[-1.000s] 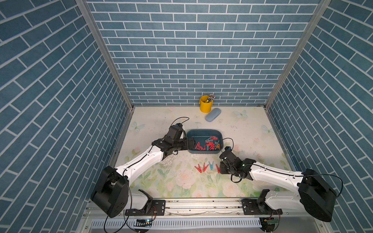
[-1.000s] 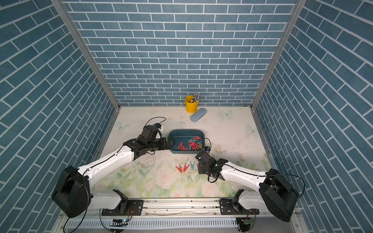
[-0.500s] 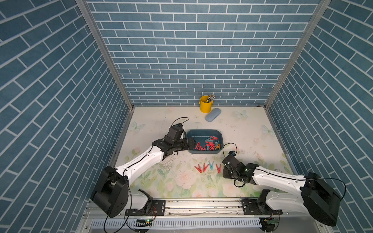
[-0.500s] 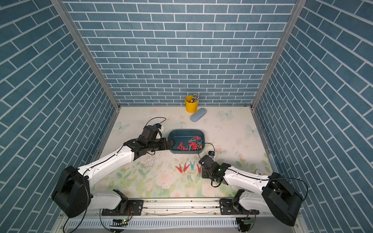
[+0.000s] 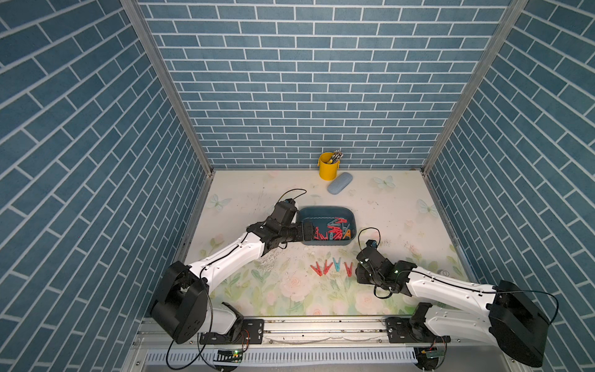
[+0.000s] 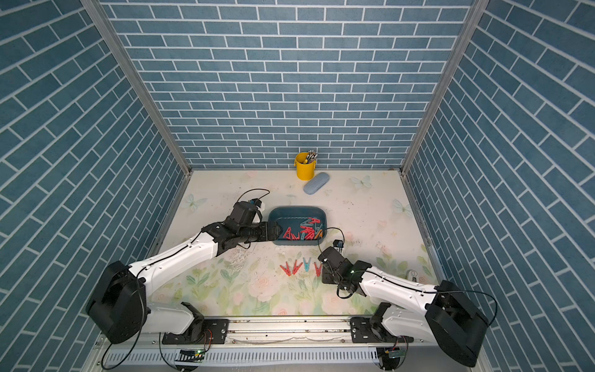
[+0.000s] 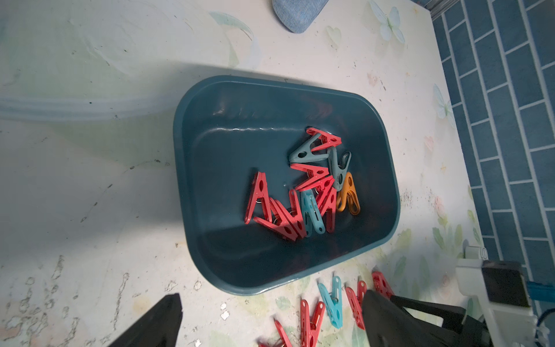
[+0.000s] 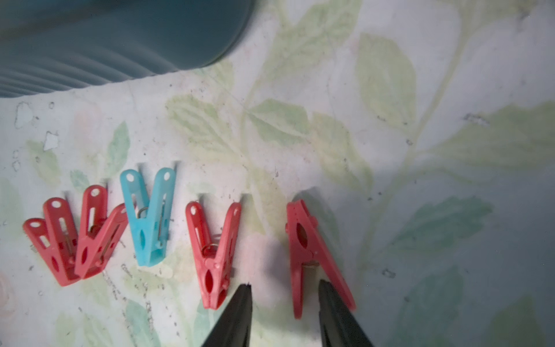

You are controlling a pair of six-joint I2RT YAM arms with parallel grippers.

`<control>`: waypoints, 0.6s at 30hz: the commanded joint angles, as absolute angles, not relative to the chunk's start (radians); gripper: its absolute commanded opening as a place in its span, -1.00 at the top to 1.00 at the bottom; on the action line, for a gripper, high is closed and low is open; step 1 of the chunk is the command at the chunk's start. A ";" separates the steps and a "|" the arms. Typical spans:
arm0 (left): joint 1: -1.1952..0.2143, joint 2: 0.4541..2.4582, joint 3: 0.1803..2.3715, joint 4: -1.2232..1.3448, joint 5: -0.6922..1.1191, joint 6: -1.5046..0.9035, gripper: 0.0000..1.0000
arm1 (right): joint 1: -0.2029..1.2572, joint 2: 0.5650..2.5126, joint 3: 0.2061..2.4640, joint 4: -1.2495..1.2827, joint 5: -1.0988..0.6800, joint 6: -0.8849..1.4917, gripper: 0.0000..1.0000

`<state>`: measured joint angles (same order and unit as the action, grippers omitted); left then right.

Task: Take the clothespins out of the storage box
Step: Place the clothespin at the center of the board.

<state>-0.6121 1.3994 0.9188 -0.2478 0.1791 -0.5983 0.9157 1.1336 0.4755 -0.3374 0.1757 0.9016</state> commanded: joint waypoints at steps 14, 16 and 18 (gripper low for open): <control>-0.701 1.631 1.155 -0.264 0.053 -0.515 -0.72 | 0.917 1.112 0.730 -0.391 0.278 0.762 -0.91; -0.704 1.670 1.186 -0.263 0.044 -0.504 -0.56 | 0.913 1.118 0.746 -0.391 0.289 0.749 -0.99; -0.708 1.719 1.229 -0.264 0.039 -0.491 -0.43 | 0.905 1.120 0.756 -0.390 0.300 0.740 -0.99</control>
